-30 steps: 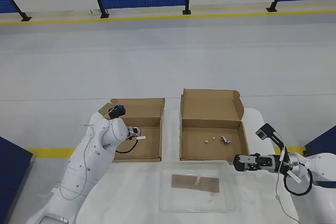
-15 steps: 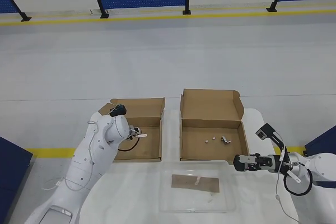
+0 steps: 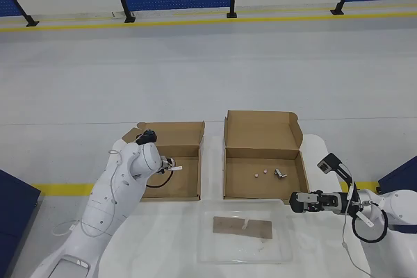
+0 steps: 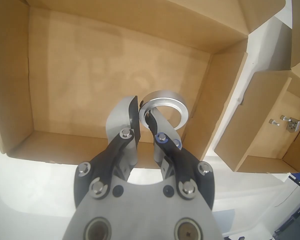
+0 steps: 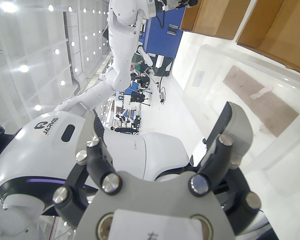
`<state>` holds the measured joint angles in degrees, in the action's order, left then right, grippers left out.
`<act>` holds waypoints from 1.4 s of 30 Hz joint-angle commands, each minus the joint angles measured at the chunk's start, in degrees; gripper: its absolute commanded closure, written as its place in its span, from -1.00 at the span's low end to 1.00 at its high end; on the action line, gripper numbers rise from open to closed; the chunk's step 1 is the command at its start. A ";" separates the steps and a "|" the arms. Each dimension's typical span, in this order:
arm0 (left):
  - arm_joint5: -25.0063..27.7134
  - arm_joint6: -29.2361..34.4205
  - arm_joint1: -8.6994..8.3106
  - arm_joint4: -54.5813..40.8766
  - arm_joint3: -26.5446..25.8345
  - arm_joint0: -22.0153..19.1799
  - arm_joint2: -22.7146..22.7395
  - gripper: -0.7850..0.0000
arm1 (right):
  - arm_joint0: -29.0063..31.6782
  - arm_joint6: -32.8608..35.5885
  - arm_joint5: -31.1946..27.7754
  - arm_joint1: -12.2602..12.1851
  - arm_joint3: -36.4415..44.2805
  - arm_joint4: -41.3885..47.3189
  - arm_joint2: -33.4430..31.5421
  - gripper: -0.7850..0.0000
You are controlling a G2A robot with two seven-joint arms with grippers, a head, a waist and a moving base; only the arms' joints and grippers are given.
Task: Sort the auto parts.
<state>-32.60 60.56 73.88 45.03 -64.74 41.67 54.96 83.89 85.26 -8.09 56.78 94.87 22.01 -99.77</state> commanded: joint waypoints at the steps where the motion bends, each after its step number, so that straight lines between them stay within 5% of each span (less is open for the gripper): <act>1: 0.51 -0.88 -0.01 -0.16 0.13 0.61 0.11 1.00 | 0.00 0.00 0.00 0.00 0.00 0.00 0.00 -1.00; 17: 0.20 -1.19 1.39 -1.41 10.25 -1.96 -0.83 1.00 | 0.00 0.00 0.00 0.00 0.00 0.00 0.00 -1.00; 27: 1.01 -1.53 1.54 -1.44 10.71 -1.62 -1.03 1.00 | 0.00 0.00 0.00 0.00 0.00 0.00 0.00 -1.00; 42: 0.73 -1.56 5.31 -3.19 22.14 -8.04 -5.90 1.00 | 0.00 0.00 0.00 0.00 0.00 0.00 0.00 -1.00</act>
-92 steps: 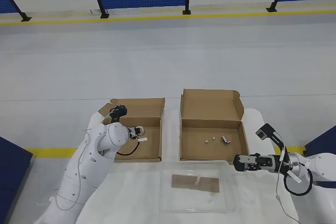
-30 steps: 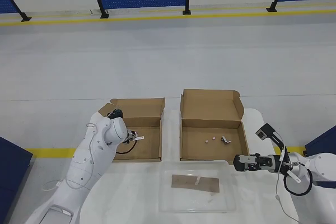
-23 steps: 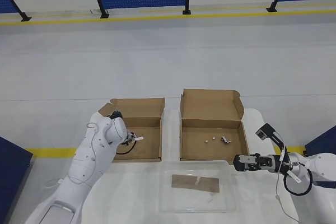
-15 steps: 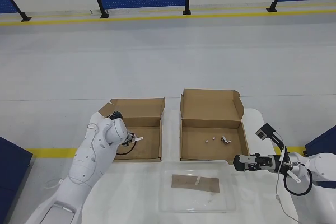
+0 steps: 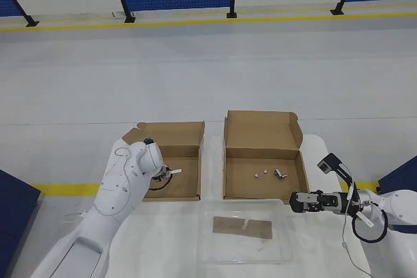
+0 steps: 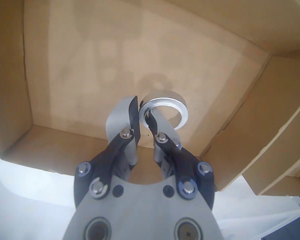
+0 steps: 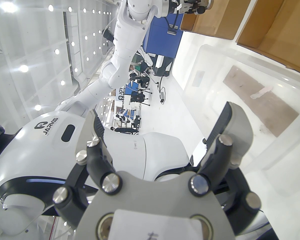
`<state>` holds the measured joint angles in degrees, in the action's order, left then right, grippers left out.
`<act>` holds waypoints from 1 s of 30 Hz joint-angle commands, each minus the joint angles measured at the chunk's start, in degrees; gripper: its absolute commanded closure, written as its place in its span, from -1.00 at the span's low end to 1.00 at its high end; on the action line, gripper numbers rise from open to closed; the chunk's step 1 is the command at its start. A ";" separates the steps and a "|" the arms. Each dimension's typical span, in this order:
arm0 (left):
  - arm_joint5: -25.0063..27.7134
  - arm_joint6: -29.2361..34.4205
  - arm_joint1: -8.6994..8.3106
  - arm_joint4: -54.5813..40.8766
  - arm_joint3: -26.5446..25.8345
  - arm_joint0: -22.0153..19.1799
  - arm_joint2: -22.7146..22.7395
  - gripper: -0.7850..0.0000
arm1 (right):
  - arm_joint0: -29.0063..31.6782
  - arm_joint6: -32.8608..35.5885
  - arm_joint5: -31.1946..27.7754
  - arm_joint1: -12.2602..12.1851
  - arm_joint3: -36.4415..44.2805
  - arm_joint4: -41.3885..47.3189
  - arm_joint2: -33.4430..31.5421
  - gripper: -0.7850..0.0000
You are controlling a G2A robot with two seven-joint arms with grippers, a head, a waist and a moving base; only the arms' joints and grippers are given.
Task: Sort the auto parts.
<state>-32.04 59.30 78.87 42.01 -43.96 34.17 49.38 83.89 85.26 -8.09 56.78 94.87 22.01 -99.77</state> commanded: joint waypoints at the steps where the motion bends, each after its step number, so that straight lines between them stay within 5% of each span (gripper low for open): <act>1: 0.34 -0.46 0.62 -0.39 2.41 -0.98 -0.59 1.00 | 0.00 0.00 0.00 0.00 0.00 0.00 0.00 -1.00; 30: 4.42 -6.84 7.20 -6.42 21.25 -7.21 -3.24 1.00 | 0.00 0.00 0.00 0.00 0.00 0.00 0.00 -1.00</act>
<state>-27.51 53.04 85.91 36.03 -23.20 27.16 45.94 83.89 85.26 -8.09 56.78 94.87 22.01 -99.77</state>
